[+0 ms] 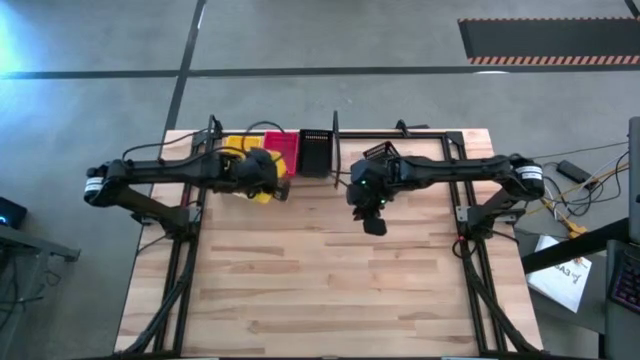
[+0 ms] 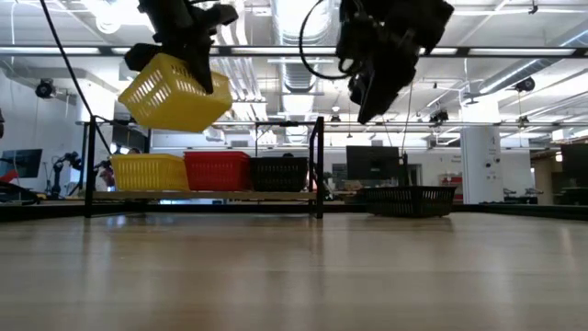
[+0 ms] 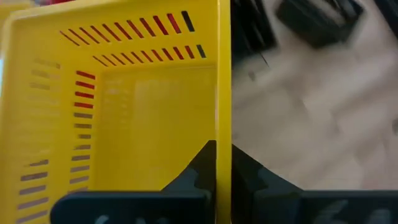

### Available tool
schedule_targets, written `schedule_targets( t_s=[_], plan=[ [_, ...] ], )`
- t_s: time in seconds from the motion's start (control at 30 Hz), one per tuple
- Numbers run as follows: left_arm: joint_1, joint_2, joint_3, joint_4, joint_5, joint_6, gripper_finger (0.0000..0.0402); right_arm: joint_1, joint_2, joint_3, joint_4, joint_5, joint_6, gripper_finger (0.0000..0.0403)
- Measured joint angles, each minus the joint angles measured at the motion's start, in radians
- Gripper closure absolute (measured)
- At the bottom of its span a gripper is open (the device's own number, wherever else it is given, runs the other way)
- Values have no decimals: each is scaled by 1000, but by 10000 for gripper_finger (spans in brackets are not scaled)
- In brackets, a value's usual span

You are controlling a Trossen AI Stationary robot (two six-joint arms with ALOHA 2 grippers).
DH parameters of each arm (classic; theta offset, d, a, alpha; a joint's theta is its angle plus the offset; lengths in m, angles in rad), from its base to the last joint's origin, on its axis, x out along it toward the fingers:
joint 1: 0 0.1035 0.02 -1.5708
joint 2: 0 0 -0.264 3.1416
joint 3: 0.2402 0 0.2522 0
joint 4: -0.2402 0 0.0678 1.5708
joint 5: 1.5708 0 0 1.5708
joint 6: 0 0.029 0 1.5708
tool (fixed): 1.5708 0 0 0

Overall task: Stack baskets on shelf by color
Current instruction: Stack the yellow bin on top of the yellow bin on the shelf

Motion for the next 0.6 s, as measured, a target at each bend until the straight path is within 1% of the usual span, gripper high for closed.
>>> schedule_targets(
  t_s=[0.07,0.13,0.2,0.27,0.43,0.5,0.6],
  plan=[
    [39,-6,3,-5,-32,-22,401,-11,-23,-37,29,0,19,342],
    [98,-7,12,-3,-30,-28,401,-19,-47,-67,65,0,31,348],
    [170,-7,19,-5,-5,-24,401,-26,-68,-90,84,1,34,353],
    [246,-5,29,-21,24,17,401,-29,-93,-108,106,1,34,356],
    [420,21,55,-121,64,43,401,-35,-147,-140,123,3,42,360],
    [464,36,52,-134,75,51,401,-35,-166,-149,122,12,45,360],
    [502,74,43,-138,89,72,401,-35,-187,-154,124,58,45,360]
  ],
)
